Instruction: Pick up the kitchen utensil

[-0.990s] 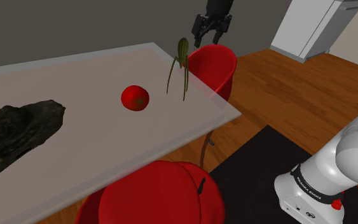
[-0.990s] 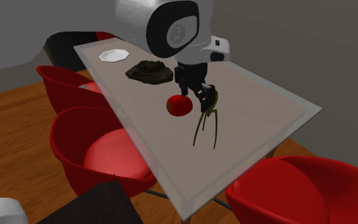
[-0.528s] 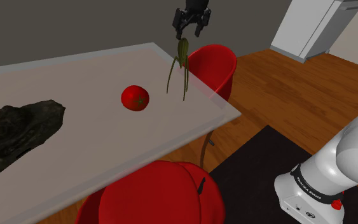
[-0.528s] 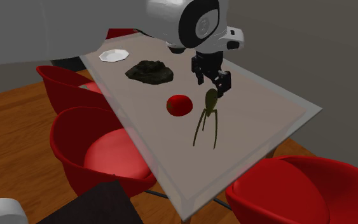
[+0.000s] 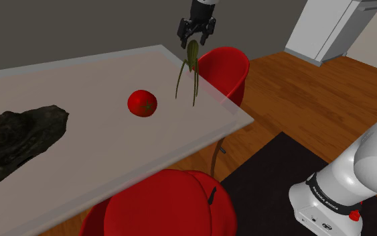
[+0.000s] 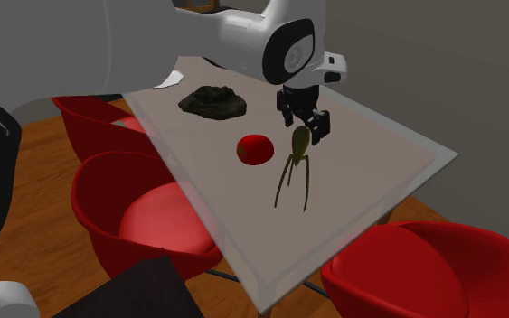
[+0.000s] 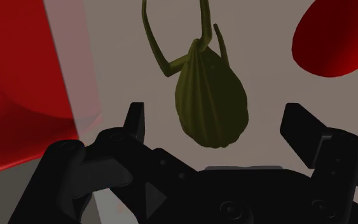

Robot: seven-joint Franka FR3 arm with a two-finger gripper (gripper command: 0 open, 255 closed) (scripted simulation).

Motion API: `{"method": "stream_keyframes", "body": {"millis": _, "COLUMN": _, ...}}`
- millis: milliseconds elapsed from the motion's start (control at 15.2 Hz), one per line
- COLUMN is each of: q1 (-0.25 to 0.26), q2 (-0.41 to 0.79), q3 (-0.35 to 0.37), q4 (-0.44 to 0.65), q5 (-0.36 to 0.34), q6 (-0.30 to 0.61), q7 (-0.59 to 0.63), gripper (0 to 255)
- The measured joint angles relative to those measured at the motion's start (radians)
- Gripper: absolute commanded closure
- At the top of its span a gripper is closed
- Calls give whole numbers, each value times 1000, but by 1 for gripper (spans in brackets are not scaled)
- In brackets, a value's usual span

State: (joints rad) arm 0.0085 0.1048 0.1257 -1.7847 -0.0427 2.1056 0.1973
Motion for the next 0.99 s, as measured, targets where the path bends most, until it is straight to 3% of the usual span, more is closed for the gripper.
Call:
{"method": "stream_keyframes", "body": {"millis": 66, "q1": -1, "q2": 2, "q3": -1, "q4": -6, "q5": 0, "q6": 8, "q7": -1, "gripper": 0}}
{"method": "stream_keyframes", "body": {"millis": 132, "q1": -1, "q2": 3, "q3": -1, "q4": -10, "q5": 0, "q6": 13, "q7": -1, "gripper": 255}}
{"method": "stream_keyframes", "body": {"millis": 990, "q1": -2, "q2": -1, "q3": -1, "q4": 5, "q5": 1, "q6": -6, "q7": -4, "gripper": 255}}
